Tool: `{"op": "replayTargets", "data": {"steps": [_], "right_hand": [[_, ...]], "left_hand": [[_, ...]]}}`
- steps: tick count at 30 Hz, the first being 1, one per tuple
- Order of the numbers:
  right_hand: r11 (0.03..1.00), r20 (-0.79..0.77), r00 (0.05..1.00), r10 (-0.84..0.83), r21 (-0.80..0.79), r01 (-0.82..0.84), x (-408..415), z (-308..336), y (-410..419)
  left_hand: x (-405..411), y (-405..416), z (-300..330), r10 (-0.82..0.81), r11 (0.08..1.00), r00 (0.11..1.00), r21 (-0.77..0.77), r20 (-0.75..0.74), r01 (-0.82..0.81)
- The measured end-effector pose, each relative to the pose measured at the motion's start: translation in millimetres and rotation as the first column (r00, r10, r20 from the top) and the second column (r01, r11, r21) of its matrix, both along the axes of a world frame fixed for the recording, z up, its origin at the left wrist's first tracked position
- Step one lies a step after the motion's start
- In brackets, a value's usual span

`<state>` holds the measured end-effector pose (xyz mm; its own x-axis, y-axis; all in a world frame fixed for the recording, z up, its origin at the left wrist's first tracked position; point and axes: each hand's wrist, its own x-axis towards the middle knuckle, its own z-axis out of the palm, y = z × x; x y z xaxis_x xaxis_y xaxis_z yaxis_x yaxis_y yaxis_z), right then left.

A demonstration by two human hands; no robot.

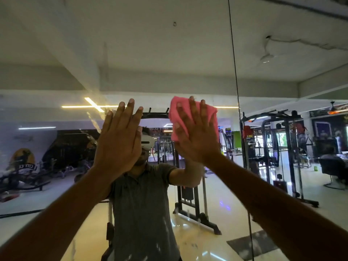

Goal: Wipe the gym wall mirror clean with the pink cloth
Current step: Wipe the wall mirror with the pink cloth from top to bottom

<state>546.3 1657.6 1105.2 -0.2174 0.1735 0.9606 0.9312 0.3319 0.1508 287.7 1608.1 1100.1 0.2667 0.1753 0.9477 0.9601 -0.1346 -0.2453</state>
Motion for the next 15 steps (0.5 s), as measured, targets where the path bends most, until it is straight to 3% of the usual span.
{"op": "replayTargets", "data": {"steps": [3, 5, 7, 9, 10, 11, 14, 15], "right_hand": [[0.997, 0.310, 0.949, 0.066, 0.013, -0.074, -8.3, -38.0, -8.3], [0.998, 0.377, 0.926, 0.032, 0.034, -0.049, 21.3, -24.9, 6.5], [0.994, 0.249, 0.966, -0.065, 0.097, 0.042, 40.5, 15.9, 21.0], [0.998, 0.013, 0.999, -0.048, 0.043, 0.048, 28.9, 43.5, 21.8], [0.999, -0.032, 0.999, -0.030, 0.017, 0.031, 12.4, 42.3, 13.4], [0.999, 0.019, 1.000, -0.006, 0.036, 0.005, -2.2, 30.1, 5.2], [0.993, 0.394, 0.913, 0.109, 0.001, -0.119, 5.8, -26.8, -3.6], [0.990, 0.419, 0.899, 0.126, -0.002, -0.138, 21.3, -25.1, 3.1]], "left_hand": [[0.6, -1.2, 0.5, 0.024, 1.000, 1.000, -0.003, -0.008, -0.024], [1.5, -2.7, 0.6, 0.009, 1.000, 1.000, -0.002, -0.008, -0.009], [2.7, -4.3, 0.2, -0.023, 1.000, 1.000, 0.005, -0.001, 0.023], [5.7, -5.4, -0.4, -0.043, 0.999, 0.999, 0.011, 0.007, 0.043], [6.8, -4.7, -0.7, -0.043, 0.999, 0.999, 0.016, 0.007, 0.043], [7.9, -4.1, -0.4, -0.040, 0.999, 0.999, 0.023, 0.009, 0.040], [7.7, -2.2, 0.6, -0.031, 0.999, 0.999, 0.033, 0.009, 0.031], [6.9, -1.8, 0.1, -0.038, 0.999, 0.999, 0.030, 0.003, 0.038]]}}
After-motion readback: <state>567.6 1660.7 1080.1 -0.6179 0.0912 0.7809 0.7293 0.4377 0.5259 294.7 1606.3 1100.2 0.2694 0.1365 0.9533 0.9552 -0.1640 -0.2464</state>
